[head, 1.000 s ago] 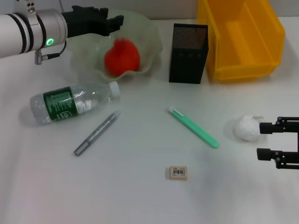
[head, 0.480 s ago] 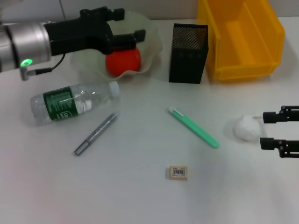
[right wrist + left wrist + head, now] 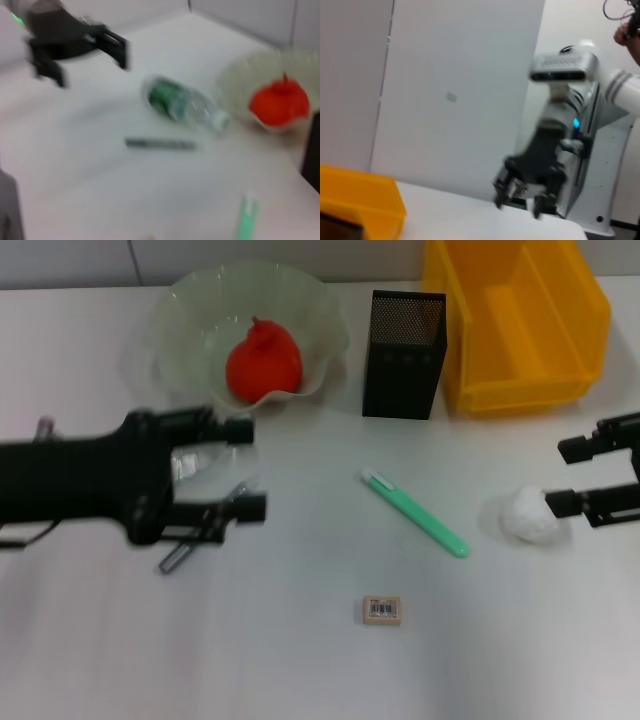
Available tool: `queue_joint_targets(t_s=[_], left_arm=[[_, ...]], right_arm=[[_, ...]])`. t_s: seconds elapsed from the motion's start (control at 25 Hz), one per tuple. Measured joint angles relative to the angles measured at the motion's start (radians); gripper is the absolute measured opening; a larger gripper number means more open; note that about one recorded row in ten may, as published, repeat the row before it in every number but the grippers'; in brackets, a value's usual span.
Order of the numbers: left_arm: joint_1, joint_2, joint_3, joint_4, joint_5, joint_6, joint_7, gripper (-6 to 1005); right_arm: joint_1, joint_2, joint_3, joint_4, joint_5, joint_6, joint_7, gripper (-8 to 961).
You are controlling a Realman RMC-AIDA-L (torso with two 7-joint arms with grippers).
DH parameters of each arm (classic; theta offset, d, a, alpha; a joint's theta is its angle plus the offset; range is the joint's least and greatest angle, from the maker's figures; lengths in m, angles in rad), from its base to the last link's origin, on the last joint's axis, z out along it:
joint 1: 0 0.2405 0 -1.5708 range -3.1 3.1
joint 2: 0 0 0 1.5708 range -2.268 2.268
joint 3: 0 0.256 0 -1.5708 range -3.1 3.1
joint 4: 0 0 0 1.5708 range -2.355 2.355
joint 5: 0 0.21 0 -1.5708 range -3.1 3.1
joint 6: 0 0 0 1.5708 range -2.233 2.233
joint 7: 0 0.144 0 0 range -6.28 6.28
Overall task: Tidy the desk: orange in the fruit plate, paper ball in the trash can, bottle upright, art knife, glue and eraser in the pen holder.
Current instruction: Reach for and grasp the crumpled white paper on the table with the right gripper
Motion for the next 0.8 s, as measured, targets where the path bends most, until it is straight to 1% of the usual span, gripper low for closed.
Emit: queue_joint_targets(t_s=[0.04, 0.08, 0.12, 0.16, 0.2, 0.24, 0.28, 0.32, 0.36, 0.4, 0.44, 0.48, 0.52, 0.56, 0.6, 0.68, 0.72, 0.8], left_arm=[[0.008, 0.004, -0.002, -0.008, 0.005, 0.008, 0.004, 830], [0.017, 0.007, -0.005, -0.014, 0.012, 0.014, 0.007, 830], [0.025, 0.009, -0.006, -0.017, 0.017, 0.017, 0.007, 829], [0.031, 0.01, -0.006, -0.018, 0.02, 0.018, 0.008, 829], [0.044, 0.013, -0.006, -0.02, 0.026, 0.02, 0.012, 829], [0.044, 0.013, -0.006, -0.02, 0.026, 0.02, 0.012, 829], [0.054, 0.014, -0.007, -0.022, 0.032, 0.021, 0.016, 828], [0.054, 0.014, -0.007, -0.022, 0.032, 0.021, 0.016, 828], [0.056, 0.014, -0.007, -0.023, 0.033, 0.021, 0.017, 827], [0.06, 0.015, -0.007, -0.026, 0.035, 0.021, 0.017, 827], [0.061, 0.015, -0.007, -0.026, 0.035, 0.02, 0.017, 826], [0.064, 0.015, -0.007, -0.028, 0.038, 0.017, 0.018, 826], [0.065, 0.015, -0.007, -0.029, 0.043, 0.015, 0.018, 825], [0.066, 0.015, -0.007, -0.029, 0.045, 0.013, 0.018, 825], [0.066, 0.015, -0.01, -0.032, 0.058, 0.008, 0.018, 824], [0.066, 0.014, -0.015, -0.033, 0.065, 0.006, 0.018, 824], [0.066, 0.013, -0.017, -0.034, 0.068, 0.005, 0.018, 823], [0.067, 0.012, -0.022, -0.04, 0.074, 0.003, 0.018, 822]], right_arm=[[0.02, -0.002, -0.037, -0.047, -0.055, 0.0, 0.061, 700], [0.066, -0.003, -0.105, -0.116, -0.167, -0.002, 0.164, 701], [0.066, -0.003, -0.105, -0.116, -0.167, -0.002, 0.164, 701], [0.092, -0.004, -0.141, -0.138, -0.238, -0.009, 0.213, 702], [0.148, -0.006, -0.205, -0.149, -0.357, -0.025, 0.282, 703], [0.148, -0.006, -0.205, -0.149, -0.357, -0.025, 0.282, 704], [0.204, -0.006, -0.251, -0.119, -0.459, -0.043, 0.327, 705], [0.229, -0.006, -0.271, -0.09, -0.497, -0.044, 0.342, 706], [0.229, -0.006, -0.271, -0.09, -0.497, -0.044, 0.342, 707], [0.247, -0.005, -0.287, -0.063, -0.526, -0.044, 0.354, 708], [0.262, -0.004, -0.309, -0.031, -0.55, -0.033, 0.367, 709], [0.278, -0.002, -0.358, 0.028, -0.576, 0.012, 0.393, 710], [0.278, -0.002, -0.358, 0.028, -0.576, 0.012, 0.393, 711], [0.28, -0.001, -0.389, 0.057, -0.579, 0.037, 0.405, 712], [0.282, -0.001, -0.447, 0.104, -0.581, 0.085, 0.432, 712], [0.281, 0.0, -0.502, 0.147, -0.581, 0.132, 0.452, 714], [0.281, 0.0, -0.502, 0.147, -0.581, 0.132, 0.452, 715], [0.28, 0.002, -0.539, 0.192, -0.576, 0.187, 0.461, 717]])
